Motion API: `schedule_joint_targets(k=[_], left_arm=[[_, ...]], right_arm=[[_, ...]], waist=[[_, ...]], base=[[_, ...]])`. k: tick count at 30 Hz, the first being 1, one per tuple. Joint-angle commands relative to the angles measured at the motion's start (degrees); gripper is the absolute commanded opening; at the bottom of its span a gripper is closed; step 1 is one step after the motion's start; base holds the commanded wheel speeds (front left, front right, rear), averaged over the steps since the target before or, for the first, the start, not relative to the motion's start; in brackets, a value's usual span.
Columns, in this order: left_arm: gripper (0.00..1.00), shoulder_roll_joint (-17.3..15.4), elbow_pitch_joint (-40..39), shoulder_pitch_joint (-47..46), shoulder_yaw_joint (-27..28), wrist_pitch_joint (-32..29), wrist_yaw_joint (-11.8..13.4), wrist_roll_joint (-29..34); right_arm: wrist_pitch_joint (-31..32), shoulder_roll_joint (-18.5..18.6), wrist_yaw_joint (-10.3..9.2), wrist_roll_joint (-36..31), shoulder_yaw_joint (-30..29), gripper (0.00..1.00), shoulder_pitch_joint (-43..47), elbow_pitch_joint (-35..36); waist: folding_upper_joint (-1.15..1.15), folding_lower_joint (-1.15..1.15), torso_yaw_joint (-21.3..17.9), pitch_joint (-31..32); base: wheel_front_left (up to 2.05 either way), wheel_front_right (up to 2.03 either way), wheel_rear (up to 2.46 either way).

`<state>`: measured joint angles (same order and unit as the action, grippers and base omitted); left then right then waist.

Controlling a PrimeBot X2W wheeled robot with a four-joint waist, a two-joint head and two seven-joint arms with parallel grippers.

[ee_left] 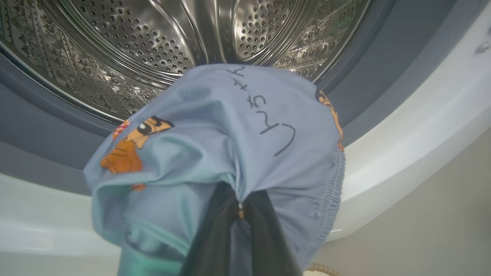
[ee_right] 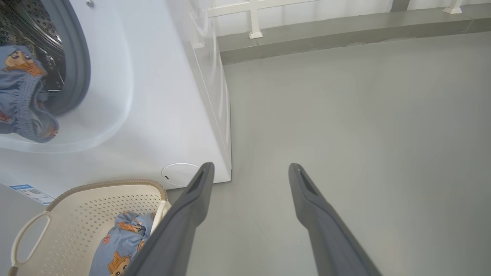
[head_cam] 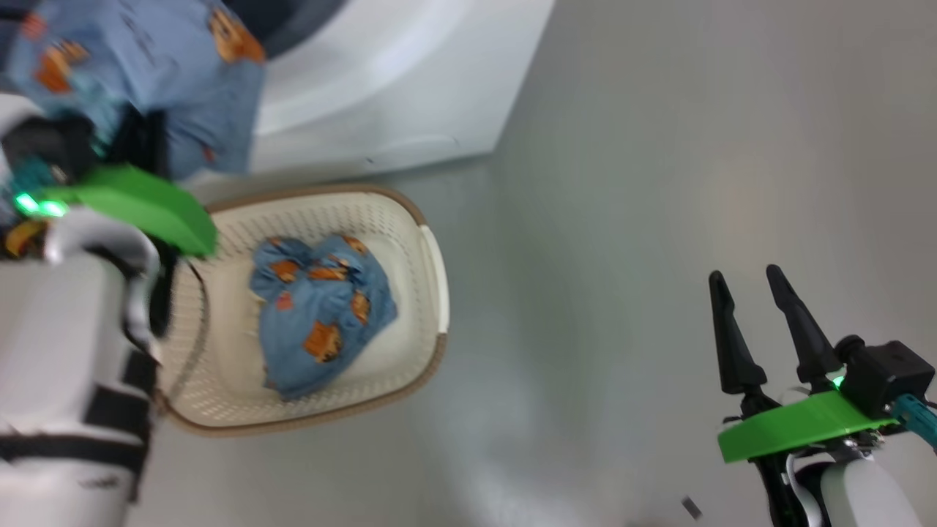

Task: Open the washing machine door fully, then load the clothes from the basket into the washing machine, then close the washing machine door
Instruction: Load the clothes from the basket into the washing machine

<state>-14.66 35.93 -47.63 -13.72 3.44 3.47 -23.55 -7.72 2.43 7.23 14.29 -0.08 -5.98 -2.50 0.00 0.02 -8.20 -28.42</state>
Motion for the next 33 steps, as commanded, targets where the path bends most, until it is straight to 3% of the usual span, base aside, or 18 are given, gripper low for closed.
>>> schedule_joint_targets(k=[1,15,25,33], left_arm=[[0.0,-2.7,-0.55,-2.23,1.73,-0.53,-0.22,-0.17],[0.0,-11.46,4.24,-19.41,1.59,-9.67,-0.63,2.2],[0.0,-18.61,3.55,-33.17,0.04,-16.16,-1.56,5.8],[0.0,-21.89,2.97,-39.31,1.04,-17.83,-1.25,6.0]], right_arm=[[-0.97,0.46,0.25,0.74,1.51,1.0,-0.92,0.62],[-6.17,0.45,0.25,5.41,6.59,1.0,-5.6,-7.36],[-7.2,0.45,0.25,8.8,9.98,1.0,-9.45,-9.99],[-7.26,0.45,0.25,11.05,11.48,1.0,-11.34,-9.63]], waist=[[0.0,-0.02,-4.45,-5.42],[0.0,-0.02,-8.01,-11.17],[0.0,-0.02,-10.46,-17.71],[0.0,-0.02,-12.83,-20.89]], base=[[0.0,0.0,0.0],[0.0,0.0,0.0],[0.0,0.0,0.0],[0.0,0.0,0.0]])
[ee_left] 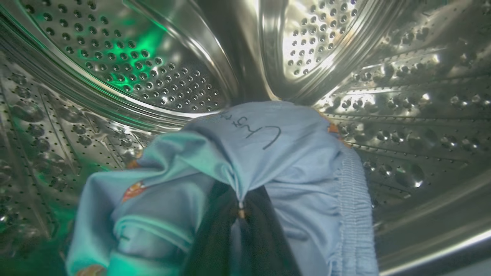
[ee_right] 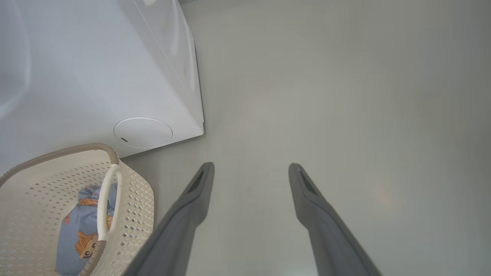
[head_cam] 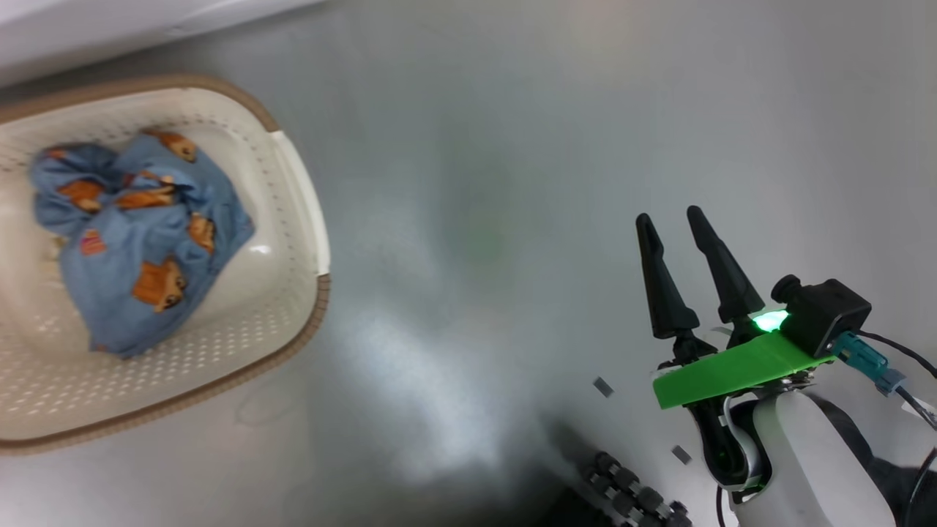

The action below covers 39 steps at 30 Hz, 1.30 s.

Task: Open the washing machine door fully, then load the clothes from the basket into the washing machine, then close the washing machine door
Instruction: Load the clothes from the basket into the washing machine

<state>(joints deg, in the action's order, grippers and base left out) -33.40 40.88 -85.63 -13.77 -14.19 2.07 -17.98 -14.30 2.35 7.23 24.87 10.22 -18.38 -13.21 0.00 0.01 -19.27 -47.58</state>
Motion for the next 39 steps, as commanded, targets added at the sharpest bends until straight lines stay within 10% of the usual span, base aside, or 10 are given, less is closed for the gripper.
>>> schedule_joint_targets(k=[1,10,12,39], left_arm=[[0.0,-3.79,-2.05,-2.14,1.1,-0.2,0.21,0.72],[0.02,-5.69,-0.26,-6.9,1.73,6.57,1.17,1.64],[1.0,-5.17,1.05,-7.29,2.1,7.29,1.4,1.02],[1.0,9.33,5.86,16.1,5.51,25.33,2.89,-8.98]], right_arm=[[-0.68,0.53,0.25,0.84,1.39,1.0,0.92,1.16],[-0.69,0.53,0.25,2.45,2.35,1.0,0.3,0.5],[-0.69,0.53,0.25,2.56,2.43,1.0,-0.01,0.32],[-0.7,0.53,0.25,-5.51,-6.56,1.0,2.43,-1.97]], waist=[[0.0,-0.01,-2.12,-2.11],[0.0,-0.01,-3.44,-3.35],[0.0,-0.01,-3.33,-3.35],[0.0,-0.01,7.87,12.05]], base=[[0.0,0.0,0.0],[0.0,0.0,0.0],[0.0,0.0,0.0],[0.0,0.0,0.0]])
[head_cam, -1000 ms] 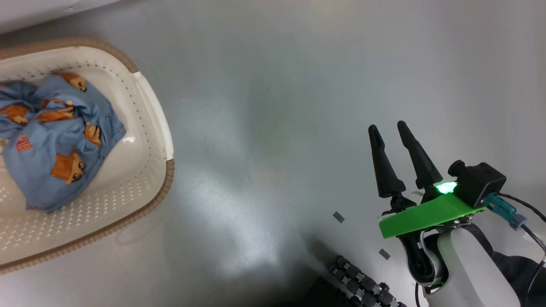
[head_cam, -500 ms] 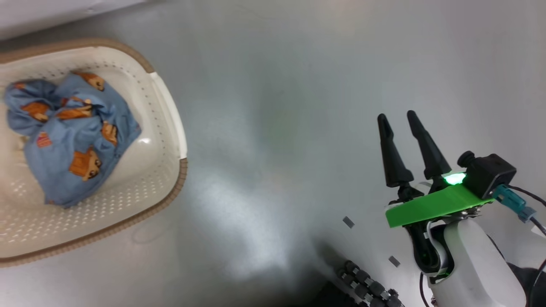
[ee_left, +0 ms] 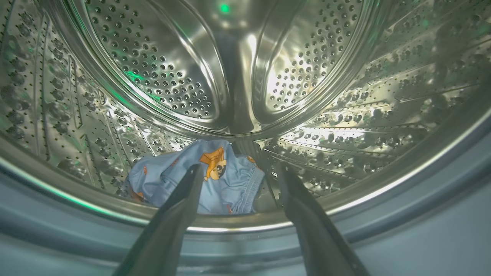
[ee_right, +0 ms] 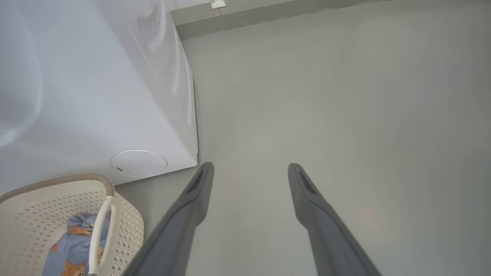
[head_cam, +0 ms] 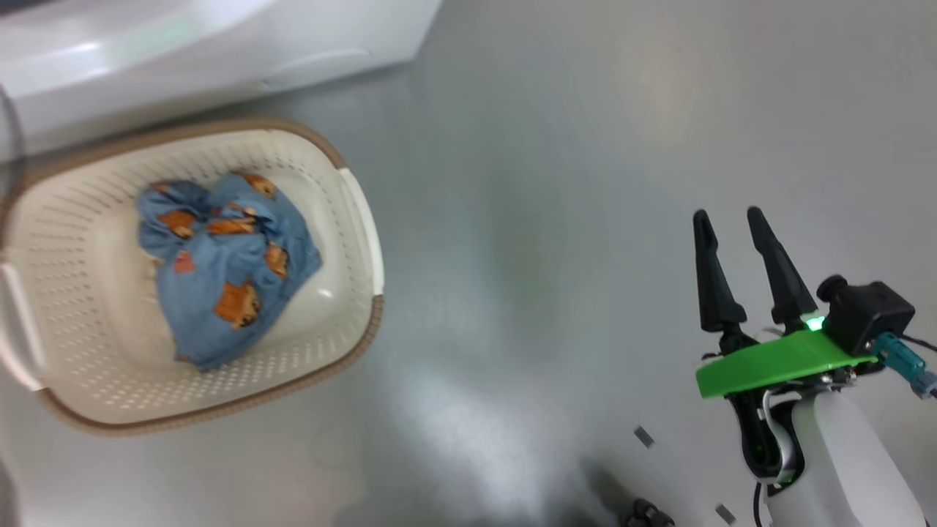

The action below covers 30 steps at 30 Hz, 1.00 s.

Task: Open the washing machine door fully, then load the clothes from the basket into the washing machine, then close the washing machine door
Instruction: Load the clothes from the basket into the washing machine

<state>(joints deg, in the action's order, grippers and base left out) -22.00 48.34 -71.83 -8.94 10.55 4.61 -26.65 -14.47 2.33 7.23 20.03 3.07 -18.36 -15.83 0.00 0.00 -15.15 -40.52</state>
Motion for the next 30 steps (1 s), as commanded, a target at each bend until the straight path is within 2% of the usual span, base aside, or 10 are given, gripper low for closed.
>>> schedule_joint_targets(k=[1,6,12,23,30], left_arm=[[1.0,-1.35,-2.17,3.87,0.39,1.26,0.31,-0.3],[1.0,1.71,-5.63,10.94,0.02,3.23,0.4,-0.86],[1.0,5.22,-13.94,24.11,-0.71,4.32,0.63,-0.23],[1.0,9.13,-31.24,50.91,-0.67,4.43,3.59,4.77],[1.0,10.2,-35.44,62.09,1.18,4.44,4.17,6.05]], right_arm=[[-0.52,0.54,0.25,-1.19,0.19,1.0,2.81,0.53],[0.28,0.54,0.25,-3.01,-1.32,1.0,4.61,0.62],[2.82,0.54,0.25,-5.45,-2.81,1.0,7.81,1.92],[8.47,0.55,0.25,-8.72,-4.09,1.0,15.28,6.03],[11.43,1.26,0.25,-9.31,-4.16,1.0,18.83,9.02]], waist=[[0.0,0.0,4.27,6.06],[0.0,0.0,6.13,10.45],[0.0,0.0,8.15,17.45],[0.0,0.0,10.36,29.14],[0.0,0.0,11.24,34.53]], base=[[0.0,0.0,0.0],[0.0,0.0,0.0],[0.0,0.0,0.0],[0.0,0.0,0.0],[0.0,0.0,0.0]])
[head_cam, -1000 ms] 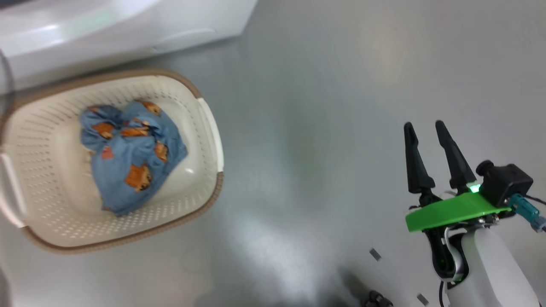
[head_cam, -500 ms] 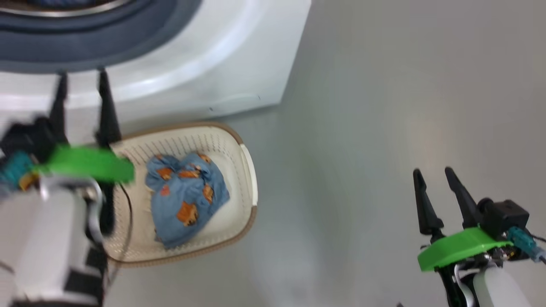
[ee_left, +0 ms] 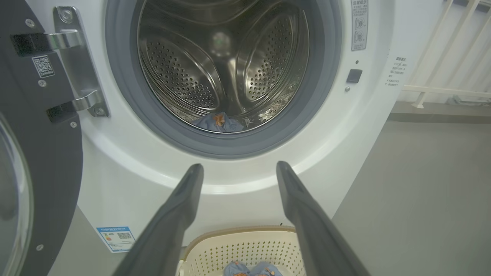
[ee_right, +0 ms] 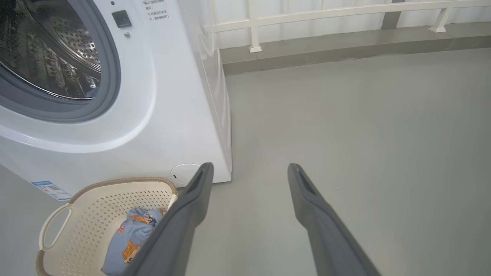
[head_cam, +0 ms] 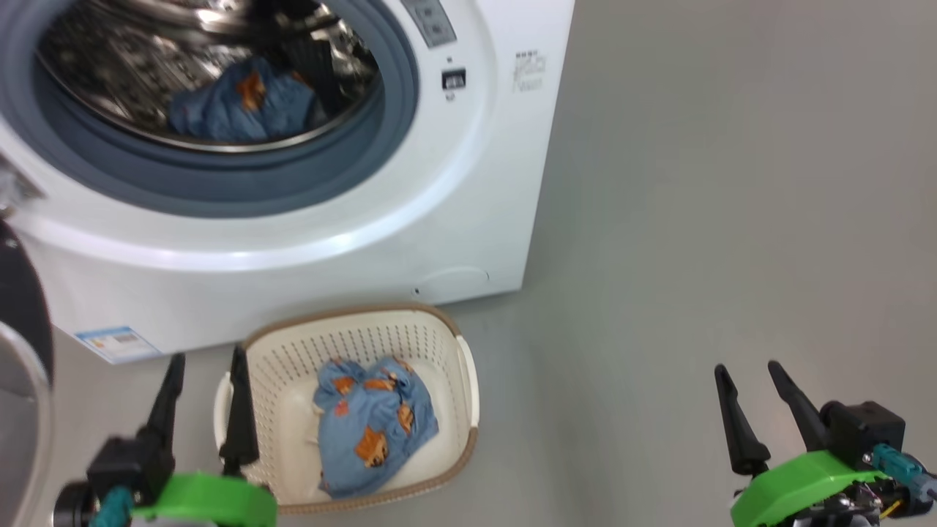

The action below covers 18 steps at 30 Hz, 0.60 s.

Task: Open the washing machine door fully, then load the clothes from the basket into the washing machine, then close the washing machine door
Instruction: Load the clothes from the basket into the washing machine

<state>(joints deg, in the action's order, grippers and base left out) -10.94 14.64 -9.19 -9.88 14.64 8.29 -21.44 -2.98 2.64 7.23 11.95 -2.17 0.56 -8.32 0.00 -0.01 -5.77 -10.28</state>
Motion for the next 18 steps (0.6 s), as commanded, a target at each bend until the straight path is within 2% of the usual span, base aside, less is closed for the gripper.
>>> schedule_joint_targets(k=[1,9,18], left_arm=[[1.0,-0.74,-2.22,0.76,2.35,0.35,0.56,1.08],[1.0,0.55,-4.35,9.01,3.02,0.35,1.1,2.4],[1.0,1.69,-5.98,13.75,4.1,0.36,1.94,2.78]], right_arm=[[0.32,1.08,0.25,-1.27,1.04,1.0,0.43,1.85],[2.54,1.42,0.25,-1.38,0.45,1.0,4.31,4.22],[4.19,1.53,0.25,-1.53,-0.12,1.0,7.0,6.6]], waist=[[0.0,0.01,1.95,5.05],[0.0,0.01,2.6,9.75],[0.0,0.01,4.01,11.28]], base=[[0.0,0.0,0.0],[0.0,0.0,0.0],[0.0,0.0,0.0]])
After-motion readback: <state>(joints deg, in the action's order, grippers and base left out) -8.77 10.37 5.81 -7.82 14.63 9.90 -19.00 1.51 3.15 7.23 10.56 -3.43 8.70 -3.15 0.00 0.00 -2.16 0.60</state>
